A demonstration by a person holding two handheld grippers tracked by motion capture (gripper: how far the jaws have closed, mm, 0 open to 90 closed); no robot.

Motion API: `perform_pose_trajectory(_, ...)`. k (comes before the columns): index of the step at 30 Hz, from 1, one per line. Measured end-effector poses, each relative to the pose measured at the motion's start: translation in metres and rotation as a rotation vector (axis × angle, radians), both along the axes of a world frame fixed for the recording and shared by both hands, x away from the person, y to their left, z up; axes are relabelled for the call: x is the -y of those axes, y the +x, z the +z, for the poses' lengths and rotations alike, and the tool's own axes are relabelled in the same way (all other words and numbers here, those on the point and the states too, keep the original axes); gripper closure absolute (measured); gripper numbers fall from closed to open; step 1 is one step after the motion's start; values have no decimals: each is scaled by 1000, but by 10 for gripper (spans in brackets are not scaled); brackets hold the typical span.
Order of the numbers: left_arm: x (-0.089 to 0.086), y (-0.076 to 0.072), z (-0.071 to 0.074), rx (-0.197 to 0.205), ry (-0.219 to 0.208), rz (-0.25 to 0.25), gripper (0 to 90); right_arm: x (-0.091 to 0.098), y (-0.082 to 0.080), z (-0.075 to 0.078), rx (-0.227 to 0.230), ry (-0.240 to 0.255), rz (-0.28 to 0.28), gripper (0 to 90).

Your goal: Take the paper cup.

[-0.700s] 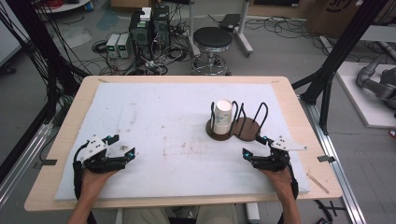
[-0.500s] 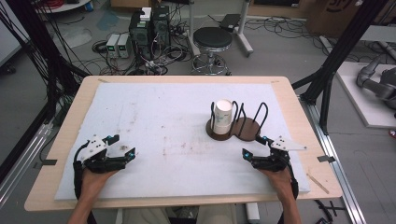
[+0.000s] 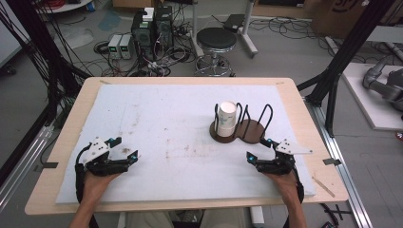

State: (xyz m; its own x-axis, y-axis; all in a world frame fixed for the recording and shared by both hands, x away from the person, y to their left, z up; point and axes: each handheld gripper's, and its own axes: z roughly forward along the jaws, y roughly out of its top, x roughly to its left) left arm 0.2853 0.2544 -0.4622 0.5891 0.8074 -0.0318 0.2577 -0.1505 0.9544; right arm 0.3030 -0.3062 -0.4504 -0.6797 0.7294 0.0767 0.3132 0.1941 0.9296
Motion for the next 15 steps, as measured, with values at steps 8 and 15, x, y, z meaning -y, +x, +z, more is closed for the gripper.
perform_pose_trajectory(8, 0, 1, 0, -7, -1, -4, 154, -2, -1, 7, 3, -24, 19, 155)
perform_pose_trajectory(15, 1, -1, 0, 7, 7, -14, 154, 0, -3, 33, 46, -5, 7, 155)
